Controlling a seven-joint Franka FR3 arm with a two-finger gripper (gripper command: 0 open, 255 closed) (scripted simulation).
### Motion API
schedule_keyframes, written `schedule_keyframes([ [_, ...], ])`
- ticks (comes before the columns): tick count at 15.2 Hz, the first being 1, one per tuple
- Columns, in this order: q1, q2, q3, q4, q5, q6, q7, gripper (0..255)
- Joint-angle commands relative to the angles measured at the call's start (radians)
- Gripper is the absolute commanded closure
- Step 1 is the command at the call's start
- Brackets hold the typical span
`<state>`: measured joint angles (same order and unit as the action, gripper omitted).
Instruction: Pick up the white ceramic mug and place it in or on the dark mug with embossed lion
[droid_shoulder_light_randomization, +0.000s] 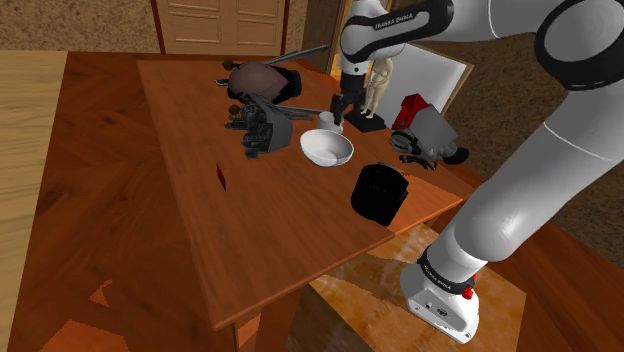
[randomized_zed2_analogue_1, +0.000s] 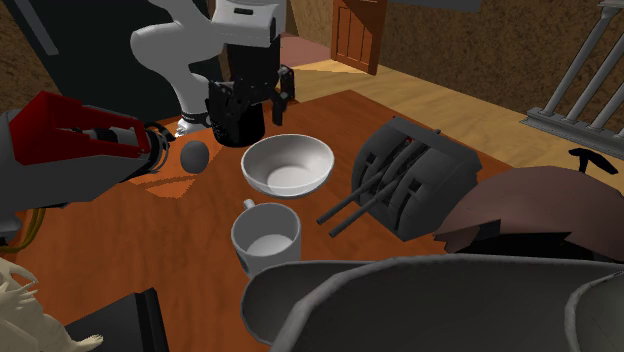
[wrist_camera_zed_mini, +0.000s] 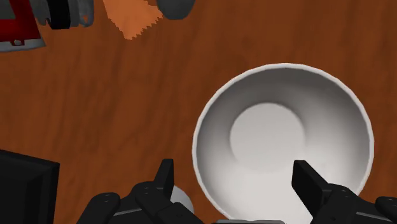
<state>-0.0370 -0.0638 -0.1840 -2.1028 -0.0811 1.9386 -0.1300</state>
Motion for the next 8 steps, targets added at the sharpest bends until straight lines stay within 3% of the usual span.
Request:
schedule_keyframes([
  [1, -0.004, 0.082, -0.006, 0.067, 0.013, 0.017, -0.017, 0],
  [8, -0.032, 0.363, -0.013, 0.332, 0.064, 0.037, -0.073, 0],
])
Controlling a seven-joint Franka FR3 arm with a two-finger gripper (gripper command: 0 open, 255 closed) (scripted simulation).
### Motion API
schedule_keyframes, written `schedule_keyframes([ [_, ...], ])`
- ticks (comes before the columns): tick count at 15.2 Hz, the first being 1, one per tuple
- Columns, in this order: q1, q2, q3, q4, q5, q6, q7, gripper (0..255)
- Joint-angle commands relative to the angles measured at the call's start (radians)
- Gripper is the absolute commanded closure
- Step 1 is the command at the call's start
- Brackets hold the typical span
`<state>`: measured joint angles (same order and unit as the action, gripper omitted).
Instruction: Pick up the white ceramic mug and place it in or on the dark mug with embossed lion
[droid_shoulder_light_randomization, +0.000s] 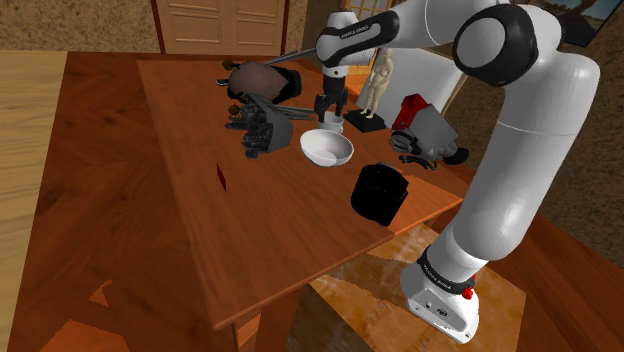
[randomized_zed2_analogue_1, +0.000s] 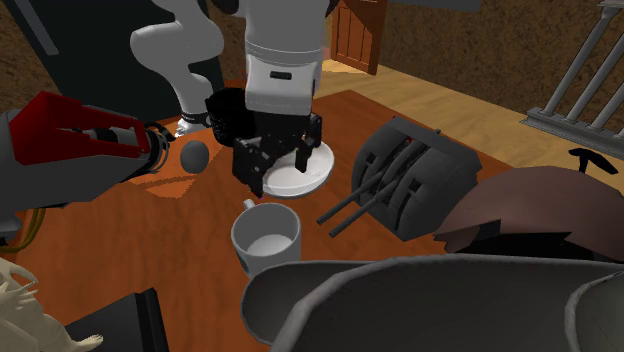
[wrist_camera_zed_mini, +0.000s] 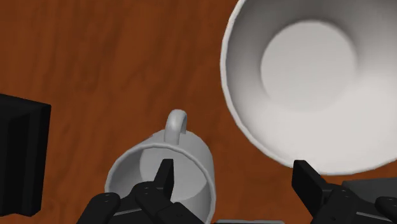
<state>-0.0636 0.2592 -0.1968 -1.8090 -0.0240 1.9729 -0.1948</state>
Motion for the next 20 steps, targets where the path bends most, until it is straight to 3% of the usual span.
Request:
schedule_keyframes([
  [1, -0.011, 0.081, 0.0, 0.083, 0.014, -0.001, -0.015, 0],
  [3, -0.023, 0.163, 0.003, 0.176, 0.028, -0.011, -0.027, 0],
  [11, -0.028, 0.192, 0.005, 0.115, 0.033, 0.08, -0.03, 0],
  [19, -0.028, 0.192, 0.005, 0.115, 0.033, 0.079, -0.03, 0],
  [20, -0.028, 0.192, 0.005, 0.115, 0.033, 0.079, -0.03, 255],
])
